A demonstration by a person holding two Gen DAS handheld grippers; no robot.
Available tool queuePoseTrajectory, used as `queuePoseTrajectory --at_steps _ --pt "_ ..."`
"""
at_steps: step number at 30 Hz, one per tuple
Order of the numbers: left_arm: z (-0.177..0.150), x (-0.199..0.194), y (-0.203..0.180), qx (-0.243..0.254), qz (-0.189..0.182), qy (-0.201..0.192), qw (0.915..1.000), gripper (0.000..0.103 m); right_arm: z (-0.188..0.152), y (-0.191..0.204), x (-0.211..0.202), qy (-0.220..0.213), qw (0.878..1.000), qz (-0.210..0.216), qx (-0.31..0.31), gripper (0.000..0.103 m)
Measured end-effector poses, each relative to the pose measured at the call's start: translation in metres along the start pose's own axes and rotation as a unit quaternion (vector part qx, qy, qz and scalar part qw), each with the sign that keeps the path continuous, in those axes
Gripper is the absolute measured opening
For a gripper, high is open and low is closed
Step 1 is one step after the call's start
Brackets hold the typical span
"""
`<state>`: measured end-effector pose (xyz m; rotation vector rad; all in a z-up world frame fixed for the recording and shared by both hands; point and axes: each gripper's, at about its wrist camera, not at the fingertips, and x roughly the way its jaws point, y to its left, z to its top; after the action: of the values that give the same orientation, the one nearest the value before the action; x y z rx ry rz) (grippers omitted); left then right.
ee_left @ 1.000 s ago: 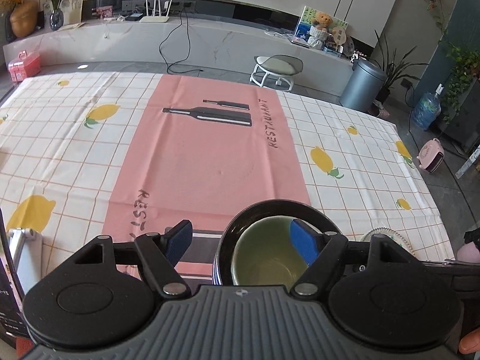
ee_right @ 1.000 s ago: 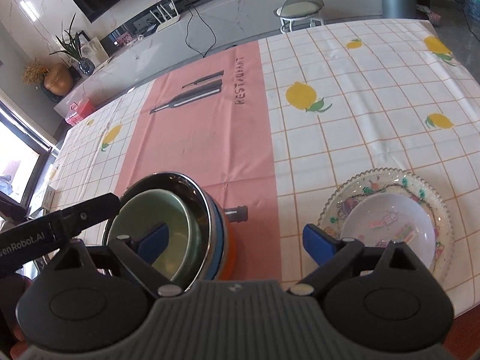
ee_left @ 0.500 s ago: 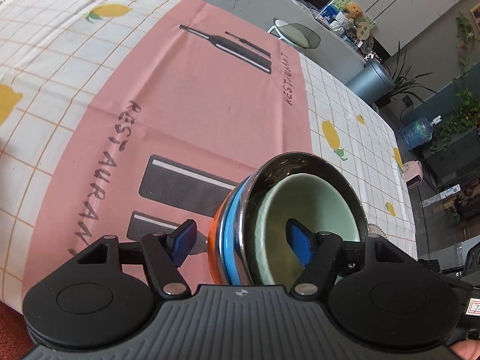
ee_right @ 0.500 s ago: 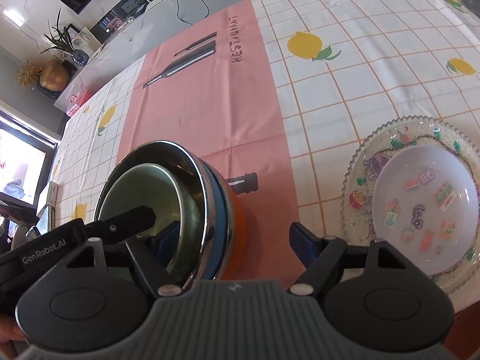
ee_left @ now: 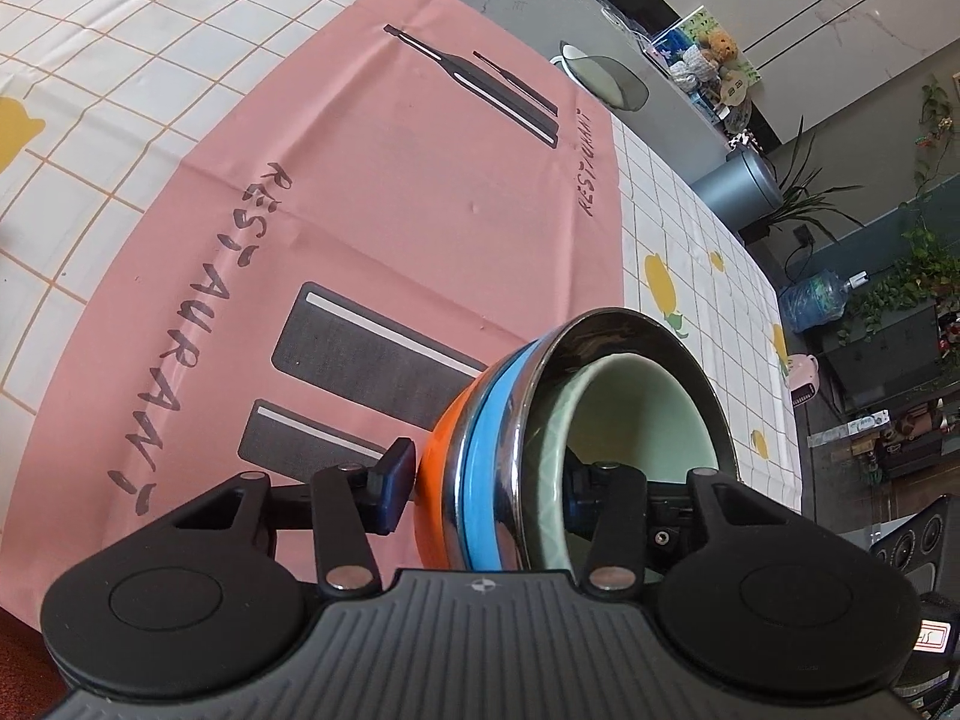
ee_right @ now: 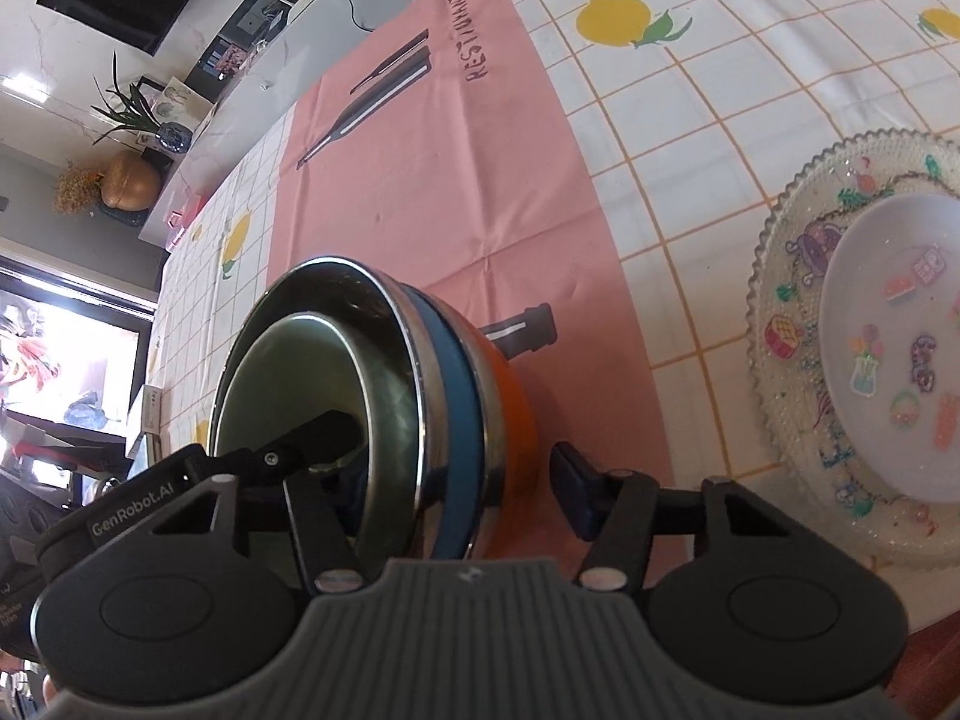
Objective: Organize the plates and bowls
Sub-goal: 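Close both tools on the rim of the bowl stack, then carry the bowl stack with both tools and lower it onto the plate stack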
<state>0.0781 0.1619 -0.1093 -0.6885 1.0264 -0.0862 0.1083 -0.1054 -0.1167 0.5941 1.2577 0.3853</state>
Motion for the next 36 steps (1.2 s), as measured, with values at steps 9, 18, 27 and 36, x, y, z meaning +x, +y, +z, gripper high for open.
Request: queuePoseTrajectory --at_steps 9,18,27,36 --pt "-0.002 -0.001 -0.012 0.031 0.014 -0.003 0.9994 0.050 0.000 -0.002 0.000 -0.003 1.000 0.007 0.007 0.052" --pt "-0.005 -0.002 -0.019 0.040 -0.001 -0.005 0.9992 0.048 0.002 -0.008 -0.010 -0.012 1.000 0.011 0.010 0.051" --pt "-0.008 -0.007 -0.044 0.057 -0.015 -0.010 0.9982 0.047 0.004 -0.016 -0.035 -0.032 0.999 0.021 0.008 0.051" --pt "-0.019 -0.002 -0.086 0.092 -0.030 -0.004 0.9953 0.047 0.010 -0.036 -0.075 -0.051 0.998 0.024 0.014 0.050"
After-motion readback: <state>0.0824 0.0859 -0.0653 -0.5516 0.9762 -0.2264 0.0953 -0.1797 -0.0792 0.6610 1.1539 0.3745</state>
